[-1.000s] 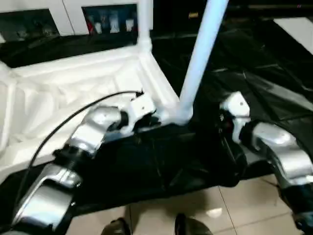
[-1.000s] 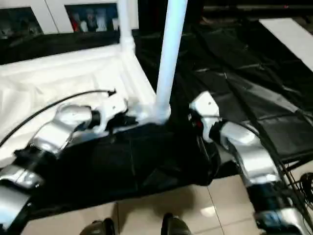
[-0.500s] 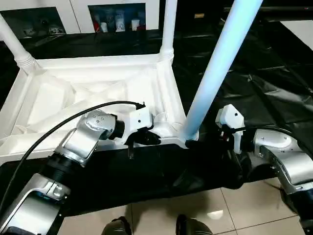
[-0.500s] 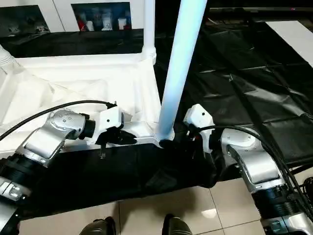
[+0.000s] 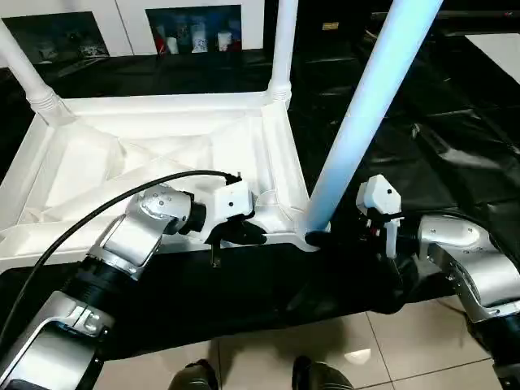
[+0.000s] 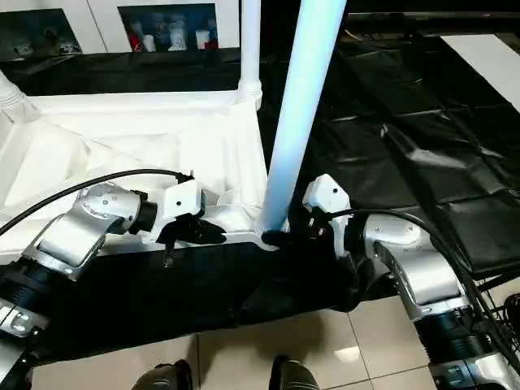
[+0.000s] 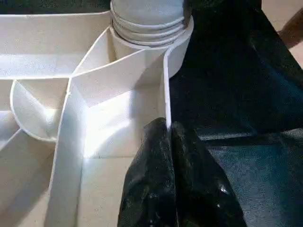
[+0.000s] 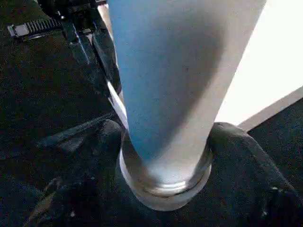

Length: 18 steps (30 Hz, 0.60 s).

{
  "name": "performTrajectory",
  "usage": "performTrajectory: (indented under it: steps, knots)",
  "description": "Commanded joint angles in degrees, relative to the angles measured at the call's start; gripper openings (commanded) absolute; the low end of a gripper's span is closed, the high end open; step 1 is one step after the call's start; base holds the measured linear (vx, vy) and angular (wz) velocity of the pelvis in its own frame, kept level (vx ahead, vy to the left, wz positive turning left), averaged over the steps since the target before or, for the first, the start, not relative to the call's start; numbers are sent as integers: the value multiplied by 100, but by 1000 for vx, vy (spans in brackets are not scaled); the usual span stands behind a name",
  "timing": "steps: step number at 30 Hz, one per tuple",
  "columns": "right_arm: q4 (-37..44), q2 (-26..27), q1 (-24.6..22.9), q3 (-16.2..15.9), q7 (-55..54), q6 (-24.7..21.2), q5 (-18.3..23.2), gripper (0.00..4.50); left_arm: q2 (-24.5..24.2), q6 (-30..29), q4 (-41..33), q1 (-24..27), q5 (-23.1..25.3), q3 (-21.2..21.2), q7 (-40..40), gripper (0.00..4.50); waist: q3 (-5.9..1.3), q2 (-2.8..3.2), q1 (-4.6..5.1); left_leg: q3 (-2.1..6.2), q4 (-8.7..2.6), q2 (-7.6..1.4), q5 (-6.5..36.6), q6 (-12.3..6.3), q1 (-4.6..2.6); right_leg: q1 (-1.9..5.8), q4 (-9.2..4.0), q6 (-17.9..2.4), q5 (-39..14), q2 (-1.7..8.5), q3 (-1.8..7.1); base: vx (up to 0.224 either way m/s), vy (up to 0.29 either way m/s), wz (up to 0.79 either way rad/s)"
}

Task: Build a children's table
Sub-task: Rotate leg to tighten

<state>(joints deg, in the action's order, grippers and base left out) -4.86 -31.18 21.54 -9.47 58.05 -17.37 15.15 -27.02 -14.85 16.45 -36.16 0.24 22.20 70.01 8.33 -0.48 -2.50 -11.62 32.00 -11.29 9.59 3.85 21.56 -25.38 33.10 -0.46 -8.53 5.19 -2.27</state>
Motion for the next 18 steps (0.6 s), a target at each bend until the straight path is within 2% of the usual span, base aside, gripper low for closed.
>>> performTrajectory:
  steps: [1, 7, 18]
  knots:
    - [-39, 18, -17, -46, 116, 17, -4, 262, -41, -89, -3, 183, 121, 313, 225, 0, -430, -37, -4, 28, -278, -147, 719, -692, -73, 385, -231, -1634, -600, 204, 205, 0, 0, 0]
    - [-43, 29, -52, -83, 119, 36, -14, 212, -63, -106, -12, 194, 122, 331, 244, 0, -419, -30, 3, 35, -288, -148, 873, -605, -81, 380, -251, -1585, -816, 205, 205, 0, 0, 0]
    - [-52, 83, -120, -100, 54, 8, -46, 201, -11, -91, 79, 165, 162, 317, 131, 0, -432, -30, 9, 36, -269, -138, 745, -671, -77, 396, -220, -1648, -581, 198, 203, 0, 0, 0]
